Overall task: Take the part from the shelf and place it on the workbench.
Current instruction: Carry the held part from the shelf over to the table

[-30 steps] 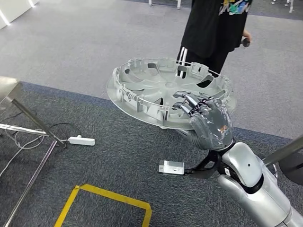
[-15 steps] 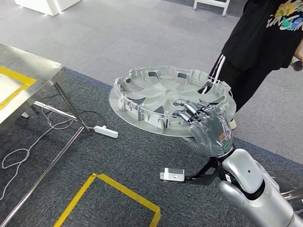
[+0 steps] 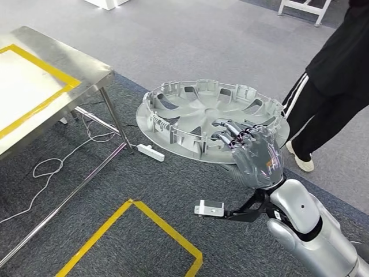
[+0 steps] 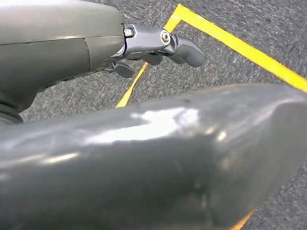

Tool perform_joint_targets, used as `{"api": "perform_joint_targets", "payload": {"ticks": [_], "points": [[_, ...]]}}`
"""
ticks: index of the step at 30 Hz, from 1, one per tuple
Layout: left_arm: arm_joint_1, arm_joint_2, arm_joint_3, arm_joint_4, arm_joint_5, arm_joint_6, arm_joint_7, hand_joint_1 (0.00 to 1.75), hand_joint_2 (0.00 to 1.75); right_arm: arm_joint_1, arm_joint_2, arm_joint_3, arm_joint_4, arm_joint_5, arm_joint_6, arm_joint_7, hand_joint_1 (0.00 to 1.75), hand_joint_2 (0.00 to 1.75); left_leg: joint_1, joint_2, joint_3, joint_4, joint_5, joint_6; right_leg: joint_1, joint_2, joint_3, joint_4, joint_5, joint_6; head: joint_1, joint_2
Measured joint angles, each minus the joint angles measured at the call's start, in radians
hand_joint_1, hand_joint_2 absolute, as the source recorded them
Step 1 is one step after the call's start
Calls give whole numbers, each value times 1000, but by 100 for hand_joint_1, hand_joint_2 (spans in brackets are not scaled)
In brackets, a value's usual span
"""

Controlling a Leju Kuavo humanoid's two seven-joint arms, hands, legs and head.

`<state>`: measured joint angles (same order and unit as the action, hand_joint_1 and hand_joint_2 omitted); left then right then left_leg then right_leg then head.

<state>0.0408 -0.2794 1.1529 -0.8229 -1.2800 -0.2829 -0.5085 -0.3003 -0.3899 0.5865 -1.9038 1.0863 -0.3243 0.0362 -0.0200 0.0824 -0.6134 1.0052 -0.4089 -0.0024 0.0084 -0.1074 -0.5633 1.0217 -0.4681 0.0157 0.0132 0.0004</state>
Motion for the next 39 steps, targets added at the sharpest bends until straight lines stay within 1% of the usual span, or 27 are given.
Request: {"api": "perform_joint_targets", "payload": {"ticks": [2,3,5,7,8,9,10,11,13,14,16,17,18,20,22,24,25,26,27,29,30,31,33,34,35,37,39], "points": [[-1,2,-4,4,3,6,0,0,0,-3,0,1,0,0,0,0,175,175,-2,-18,0,-11,0,11,2,-23,5,-3,-4,9,2,0],[-1,3,-6,8,7,10,0,0,0,-5,0,2,0,-1,0,1,175,175,1,-31,0,-13,2,15,1,-19,6,-1,-8,14,3,0],[-3,8,-14,18,18,22,0,0,0,-7,-2,3,0,-3,-1,5,175,175,9,-57,3,-18,7,26,-3,34,-14,51,-41,25,5,0],[-9,14,-27,30,29,31,0,0,0,-7,-6,5,0,-4,-1,8,175,175,14,-86,3,-18,10,33,-7,91,-77,181,-102,32,8,0],[-11,17,-33,37,33,33,0,0,0,-7,-8,6,1,-4,-1,8,175,175,14,-102,3,-18,10,34,-8,100,-111,247,-126,34,9,0],[-13,18,-38,45,36,35,0,0,0,-7,-9,6,2,-5,-1,9,175,175,15,-117,3,-18,10,34,-9,103,-134,285,-133,35,9,0],[-13,20,-42,52,39,37,1,0,0,-7,-10,7,3,-5,-1,10,175,175,16,-133,3,-17,10,34,-9,105,-140,285,-119,35,9,0],[-13,23,-46,59,42,40,2,0,0,-8,-11,7,3,-6,0,10,175,175,17,-149,3,-16,11,32,-11,108,-126,243,-86,36,9,0],[-14,29,-56,73,48,45,5,0,0,-10,-14,7,4,-8,0,11,175,175,20,-180,2,-12,10,25,-18,145,-65,103,-14,39,10,0],[-15,32,-61,79,52,49,6,0,0,-11,-16,7,4,-9,0,11,175,175,21,-194,-1,-8,11,19,-23,166,-39,47,6,40,9,0],[-15,38,-68,90,60,57,8,0,0,-12,-19,7,5,-13,1,11,175,175,23,-218,-11,-7,16,7,-25,185,-18,7,9,36,8,0],[-12,41,-71,98,68,63,10,0,0,-12,-20,8,5,-15,1,12,175,175,25,-229,-15,-8,20,1,-24,175,-16,5,10,30,8,0],[-7,45,-75,105,77,68,13,0,0,-13,-22,8,6,-17,2,12,175,175,26,-225,-18,-8,20,-5,-24,163,-16,4,12,24,8,0],[-1,50,-88,117,99,76,19,0,0,-12,-25,10,6,-20,4,14,175,175,22,-174,-37,28,-7,-15,-24,139,-14,0,16,9,3,0],[1,52,-106,124,121,78,28,0,0,-11,-30,11,6,-22,6,16,175,175,21,-111,-94,148,-72,-22,-21,113,-14,-1,15,-1,-3,0],[3,53,-124,129,138,78,34,0,0,-10,-33,13,6,-24,9,16,175,175,22,-95,-151,268,-116,-25,-18,84,-14,-1,13,-4,-3,0],[5,55,-132,130,143,78,36,0,0,-10,-33,15,6,-25,10,16,175,175,23,-93,-157,283,-112,-25,-17,70,-13,-1,12,-4,-3,0],[8,56,-138,131,146,78,38,0,0,-10,-34,16,6,-25,11,16,175,175,22,-90,-142,256,-90,-24,-17,57,-12,-1,11,-4,-3,0],[11,58,-142,132,146,78,39,0,0,-10,-34,17,6,-25,11,16,175,175,21,-80,-108,195,-58,-22,-17,45,-9,-1,9,-2,-3,0],[13,61,-149,132,147,78,41,0,0,-11,-35,18,6,-25,12,16,175,175,14,-39,-33,57,-9,-14,-12,22,-4,0,3,5,-3,0],[13,62,-153,132,147,78,42,0,0,-11,-37,18,6,-25,12,16,175,175,11,-25,-11,14,1,-9,-9,11,-2,1,0,9,-2,0],[13,62,-156,133,148,78,42,0,0,-12,-38,18,6,-25,12,16,175,175,7,-22,-3,-4,1,-4,-6,0,0,0,-2,14,-1,0],[18,61,-163,133,154,77,44,0,0,-13,-40,18,5,-25,13,17,175,175,8,-46,-3,-10,2,7,-6,-18,5,-5,-6,24,0,0],[22,60,-165,132,158,74,45,0,0,-13,-41,19,5,-25,14,17,175,175,12,-58,-1,-13,4,12,-7,-8,5,1,-13,30,0,0],[24,60,-167,132,162,71,48,0,0,-13,-42,19,5,-25,15,17,175,175,16,-70,1,-15,6,17,-9,16,-3,23,-29,35,2,0],[27,59,-173,131,167,65,52,0,0,-12,-45,20,5,-26,16,17,175,175,22,-93,3,-18,7,24,-12,79,-53,133,-85,42,8,0],[28,57,-179,130,171,60,54,0,0,-12,-46,20,5,-26,17,17,175,175,22,-119,3,-17,7,27,-13,102,-119,260,-130,45,11,0]]}}
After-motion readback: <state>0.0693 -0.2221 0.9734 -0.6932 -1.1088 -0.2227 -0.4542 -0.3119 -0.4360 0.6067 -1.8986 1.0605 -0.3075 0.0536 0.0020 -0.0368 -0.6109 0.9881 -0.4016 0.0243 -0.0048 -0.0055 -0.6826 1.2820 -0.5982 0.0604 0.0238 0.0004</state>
